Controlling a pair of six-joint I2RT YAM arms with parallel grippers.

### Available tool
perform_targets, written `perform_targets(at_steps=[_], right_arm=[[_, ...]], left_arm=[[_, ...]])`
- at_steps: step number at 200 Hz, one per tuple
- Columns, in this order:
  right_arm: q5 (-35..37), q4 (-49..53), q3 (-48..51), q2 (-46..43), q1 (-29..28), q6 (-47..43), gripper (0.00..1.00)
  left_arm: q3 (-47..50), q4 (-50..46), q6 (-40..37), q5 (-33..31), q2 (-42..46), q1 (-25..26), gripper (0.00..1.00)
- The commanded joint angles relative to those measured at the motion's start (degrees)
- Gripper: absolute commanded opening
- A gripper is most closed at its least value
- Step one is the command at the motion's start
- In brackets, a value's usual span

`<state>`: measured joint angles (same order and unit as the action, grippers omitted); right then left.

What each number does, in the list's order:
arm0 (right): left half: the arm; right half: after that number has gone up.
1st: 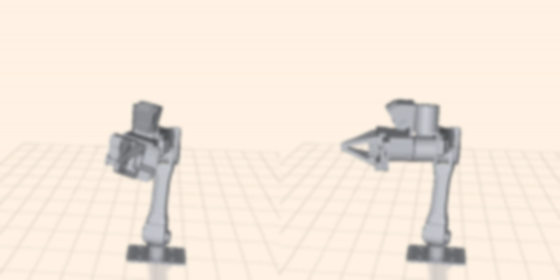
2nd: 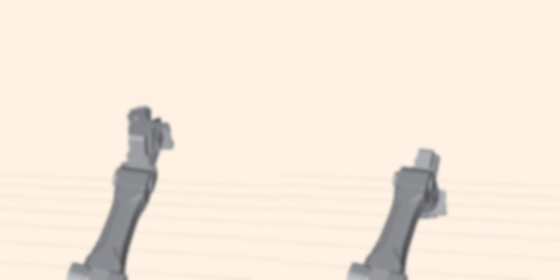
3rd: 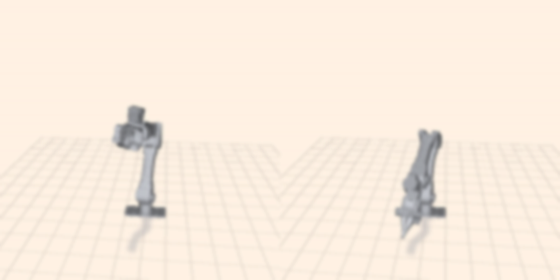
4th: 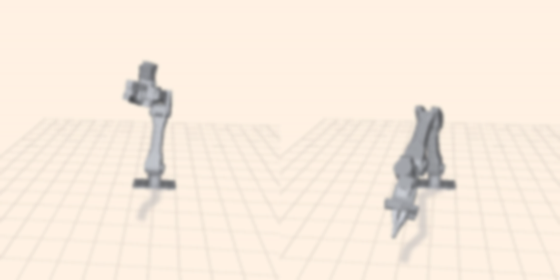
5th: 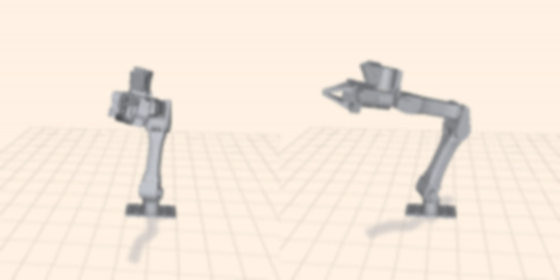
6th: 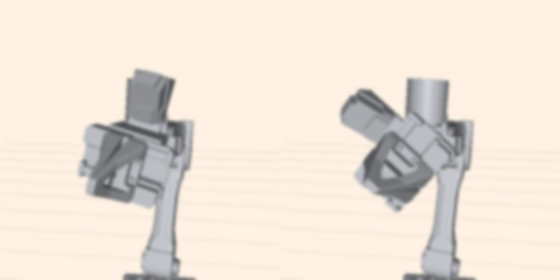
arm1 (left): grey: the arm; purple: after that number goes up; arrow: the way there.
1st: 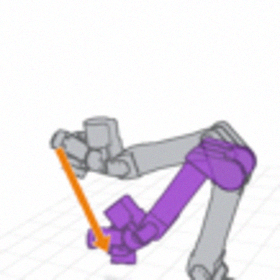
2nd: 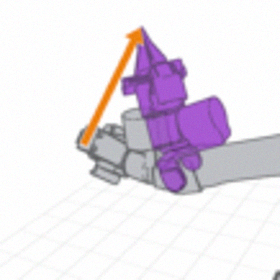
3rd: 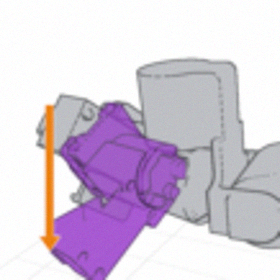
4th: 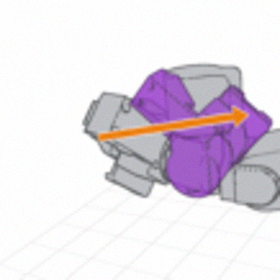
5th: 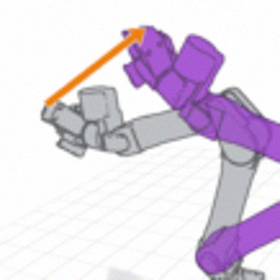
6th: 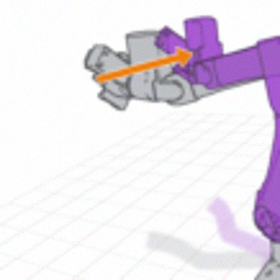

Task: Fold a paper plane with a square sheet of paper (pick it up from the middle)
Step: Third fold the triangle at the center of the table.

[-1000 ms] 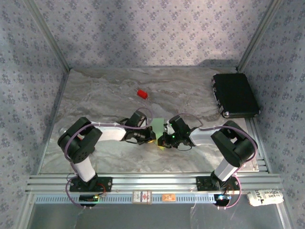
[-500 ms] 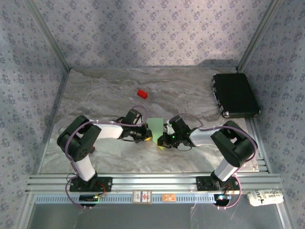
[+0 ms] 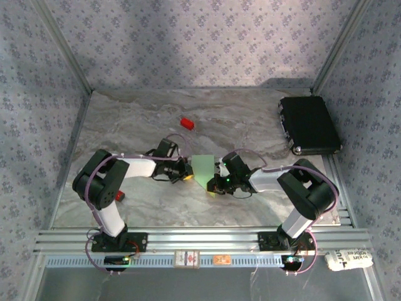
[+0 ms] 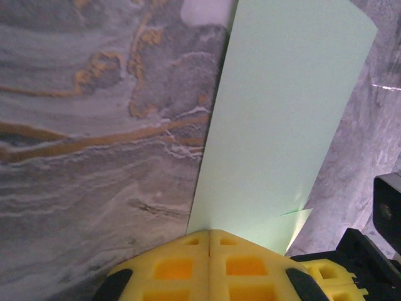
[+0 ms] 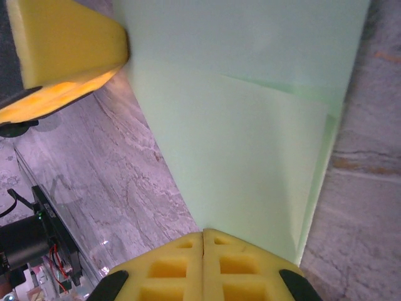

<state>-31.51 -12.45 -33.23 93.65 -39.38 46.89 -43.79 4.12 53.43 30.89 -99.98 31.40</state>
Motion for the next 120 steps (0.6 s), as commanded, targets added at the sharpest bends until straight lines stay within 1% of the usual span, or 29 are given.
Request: perform_targets(at_steps=[1,33,56,89,120], right_arm=[[2.9,9.3,2.1,0.8,0.2,-1.6,0.0],[2.5,9.8,1.5,1.0,0.5,-2.2,0.0],[2.2,10.3,1.0,1.1,0.6,-2.6,0.0],[1.9,11.2,-0.1,1.4,0.9,-3.2,0.0],[2.1,11.4,-0.7,1.7,1.0,-3.3,0.0]], left_arm=[[-0.8,-5.6,-2.3,-6.1,-1.5,-2.7,0.02],[-3.3,-7.6,-3.2,-5.7,-0.3,-2.8,0.02],[-5.2,-11.7,-5.3,-6.8,1.4,-2.9,0.03],[-4.3,-9.3,-4.9,-4.8,5.4,-2.5,0.05],[-3.9,-5.3,-4.4,-1.9,5.8,0.9,0.06]])
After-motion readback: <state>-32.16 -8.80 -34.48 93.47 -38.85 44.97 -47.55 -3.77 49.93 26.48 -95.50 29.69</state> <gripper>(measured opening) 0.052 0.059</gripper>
